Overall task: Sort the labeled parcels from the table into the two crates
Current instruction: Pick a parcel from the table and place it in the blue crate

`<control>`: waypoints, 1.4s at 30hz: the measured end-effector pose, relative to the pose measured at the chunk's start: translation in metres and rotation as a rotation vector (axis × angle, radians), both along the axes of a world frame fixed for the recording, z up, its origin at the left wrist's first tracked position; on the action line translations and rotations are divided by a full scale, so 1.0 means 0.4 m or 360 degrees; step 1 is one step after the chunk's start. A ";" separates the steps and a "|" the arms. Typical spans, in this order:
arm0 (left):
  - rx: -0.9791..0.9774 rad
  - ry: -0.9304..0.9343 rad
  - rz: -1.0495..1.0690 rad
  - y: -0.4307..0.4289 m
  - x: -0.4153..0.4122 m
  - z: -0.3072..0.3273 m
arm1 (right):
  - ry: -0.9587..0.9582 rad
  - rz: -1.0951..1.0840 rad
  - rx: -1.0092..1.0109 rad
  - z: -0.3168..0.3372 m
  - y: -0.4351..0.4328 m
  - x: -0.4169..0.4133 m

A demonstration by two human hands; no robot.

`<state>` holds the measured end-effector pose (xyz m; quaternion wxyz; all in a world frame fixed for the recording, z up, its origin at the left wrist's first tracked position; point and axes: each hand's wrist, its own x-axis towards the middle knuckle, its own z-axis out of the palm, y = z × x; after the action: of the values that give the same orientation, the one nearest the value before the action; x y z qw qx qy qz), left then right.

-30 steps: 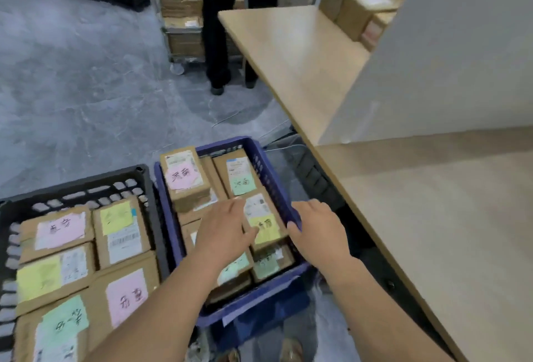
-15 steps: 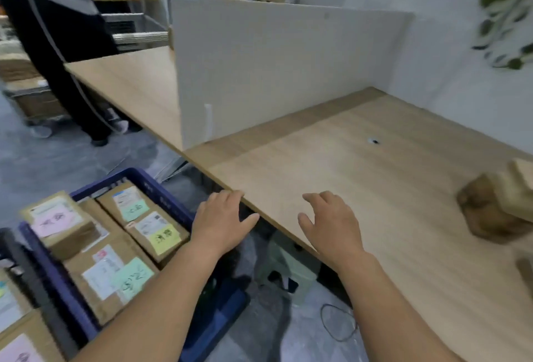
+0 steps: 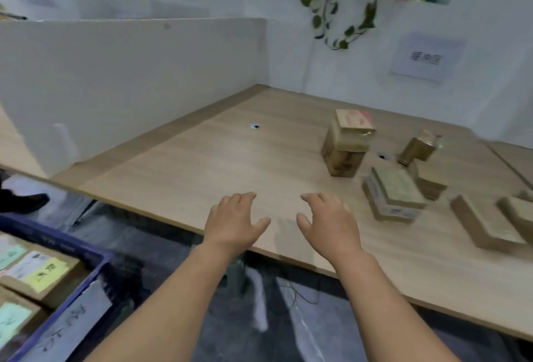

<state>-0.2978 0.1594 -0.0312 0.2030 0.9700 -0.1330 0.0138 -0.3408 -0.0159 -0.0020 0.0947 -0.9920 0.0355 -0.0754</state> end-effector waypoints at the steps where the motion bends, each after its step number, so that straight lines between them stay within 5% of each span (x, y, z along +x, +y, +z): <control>1: -0.0002 -0.0001 -0.0032 -0.041 -0.011 0.000 | 0.0001 -0.0034 -0.0006 -0.001 -0.038 -0.018; 16: 0.0109 0.0034 -0.0541 -0.476 -0.027 -0.001 | -0.0010 -0.0595 0.0126 -0.015 -0.456 -0.144; 31: 0.0005 0.0061 -0.0777 -0.915 0.232 -0.022 | 0.0154 -0.0924 0.0115 -0.026 -0.845 0.038; 42: 0.0142 0.0164 -0.0774 -1.045 0.361 -0.116 | 0.0328 -0.0827 0.0302 -0.136 -0.967 0.192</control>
<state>-0.1534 -0.2587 -0.0777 0.1640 0.9169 -0.3525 -0.0907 -0.2640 -0.4028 -0.0563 0.1604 -0.9388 0.3048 0.0077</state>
